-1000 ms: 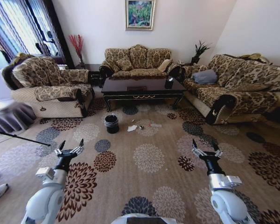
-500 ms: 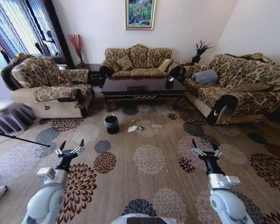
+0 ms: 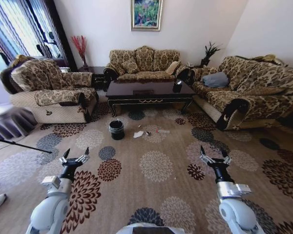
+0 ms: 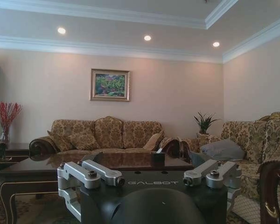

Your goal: Move to the front of the table and pick up the trash from the floor, then place it into the trash bin.

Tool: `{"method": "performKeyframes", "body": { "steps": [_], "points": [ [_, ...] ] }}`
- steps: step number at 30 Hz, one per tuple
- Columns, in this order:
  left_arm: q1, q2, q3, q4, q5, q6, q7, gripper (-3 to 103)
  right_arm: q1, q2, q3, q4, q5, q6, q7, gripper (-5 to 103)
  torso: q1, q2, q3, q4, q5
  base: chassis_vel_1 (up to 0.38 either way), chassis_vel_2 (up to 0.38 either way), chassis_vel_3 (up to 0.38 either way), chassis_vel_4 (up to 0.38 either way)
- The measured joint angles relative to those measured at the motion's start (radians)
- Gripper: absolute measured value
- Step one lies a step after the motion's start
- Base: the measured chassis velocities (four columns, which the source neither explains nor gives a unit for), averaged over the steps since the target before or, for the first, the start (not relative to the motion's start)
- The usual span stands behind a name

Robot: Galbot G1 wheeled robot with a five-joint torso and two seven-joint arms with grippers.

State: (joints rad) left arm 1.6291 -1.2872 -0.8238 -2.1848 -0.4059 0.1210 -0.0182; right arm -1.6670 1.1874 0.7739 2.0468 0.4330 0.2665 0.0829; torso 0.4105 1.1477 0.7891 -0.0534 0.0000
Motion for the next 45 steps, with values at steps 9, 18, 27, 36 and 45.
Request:
{"method": "performKeyframes", "body": {
  "steps": [9, 18, 27, 36, 45],
  "points": [
    [0.017, 0.002, -0.005, -0.018, 0.002, -0.001, 0.0, 100, -0.012, 0.012, -0.003, 0.003, -0.009, 0.011, -0.01, 100, -0.026, -0.057, -0.031, 0.0, 0.0, 0.0, 0.0, 0.0, 0.0],
    [0.03, 0.003, -0.01, -0.033, 0.002, -0.005, 0.0, 100, -0.022, 0.015, -0.003, 0.011, -0.013, 0.019, -0.013, 100, -0.046, -0.102, -0.055, 0.0001, -0.0001, 0.013, -0.014, -0.014, 0.014],
    [0.037, -0.002, -0.003, -0.034, 0.01, -0.011, 0.0, 100, -0.02, 0.014, 0.002, 0.002, -0.018, 0.039, -0.015, 100, -0.061, -0.135, -0.074, -0.0001, 0.0001, 0.072, -0.073, -0.065, 0.06],
    [0.027, -0.006, 0.018, -0.013, 0.018, -0.001, -0.002, 100, -0.003, -0.02, 0.014, -0.009, -0.03, 0.047, -0.012, 100, -0.079, -0.176, -0.095, 0.0001, 0.0001, 0.0, 0.0, 0.0, 0.0],
    [0.044, 0.015, 0.025, -0.001, 0.028, -0.015, -0.001, 100, -0.056, -0.039, 0.017, -0.033, -0.072, 0.103, -0.028, 100, -0.098, -0.217, -0.118, 0.0, 0.0002, 0.0, 0.0, 0.0, 0.0]
  ]
}}
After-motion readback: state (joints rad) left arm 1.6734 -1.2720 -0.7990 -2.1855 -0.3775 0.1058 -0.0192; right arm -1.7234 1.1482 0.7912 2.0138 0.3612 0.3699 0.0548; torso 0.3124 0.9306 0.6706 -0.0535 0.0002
